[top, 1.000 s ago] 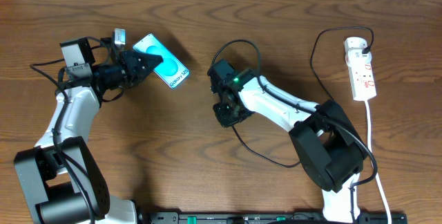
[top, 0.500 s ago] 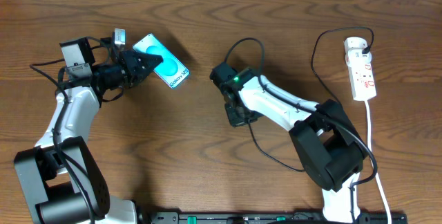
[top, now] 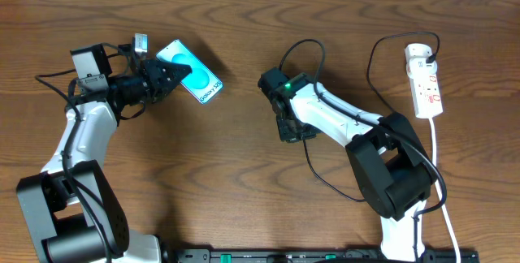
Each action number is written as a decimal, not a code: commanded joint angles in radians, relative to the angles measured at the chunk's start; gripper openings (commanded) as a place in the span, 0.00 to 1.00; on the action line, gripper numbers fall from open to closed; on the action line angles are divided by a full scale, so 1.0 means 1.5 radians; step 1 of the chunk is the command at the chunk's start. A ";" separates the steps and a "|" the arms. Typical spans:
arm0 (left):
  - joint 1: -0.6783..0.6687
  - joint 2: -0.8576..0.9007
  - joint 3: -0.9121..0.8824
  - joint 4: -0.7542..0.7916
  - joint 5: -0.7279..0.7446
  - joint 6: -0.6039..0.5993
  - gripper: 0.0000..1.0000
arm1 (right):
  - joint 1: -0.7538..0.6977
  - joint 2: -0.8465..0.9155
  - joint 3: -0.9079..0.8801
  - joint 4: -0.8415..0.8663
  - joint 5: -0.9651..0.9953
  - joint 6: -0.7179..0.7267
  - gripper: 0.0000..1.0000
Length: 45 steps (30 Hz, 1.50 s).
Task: Plug charger to phone and switch on socket
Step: 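Close the right gripper on the USB-C connector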
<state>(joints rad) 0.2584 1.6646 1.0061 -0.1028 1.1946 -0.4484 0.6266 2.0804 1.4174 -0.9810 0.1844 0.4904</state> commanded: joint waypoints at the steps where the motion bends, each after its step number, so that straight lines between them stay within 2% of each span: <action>1: 0.001 -0.003 0.003 0.005 0.014 -0.001 0.07 | -0.008 0.030 -0.016 0.021 0.007 0.012 0.17; 8: 0.001 -0.003 0.003 0.005 0.014 -0.001 0.07 | -0.007 0.031 -0.016 0.023 0.002 0.012 0.20; 18: 0.001 -0.003 0.003 0.005 0.014 -0.001 0.07 | -0.006 0.032 -0.018 0.025 -0.032 0.012 0.19; 33: 0.001 -0.003 0.003 0.005 0.014 -0.001 0.07 | -0.006 0.032 -0.027 0.022 -0.144 0.024 0.21; 45: 0.001 -0.002 0.003 0.005 0.014 -0.001 0.07 | -0.008 0.032 -0.060 0.056 -0.124 0.024 0.21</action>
<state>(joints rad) 0.2581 1.6646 1.0061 -0.1028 1.1946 -0.4480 0.6109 2.0575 1.3842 -0.9104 0.0174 0.5125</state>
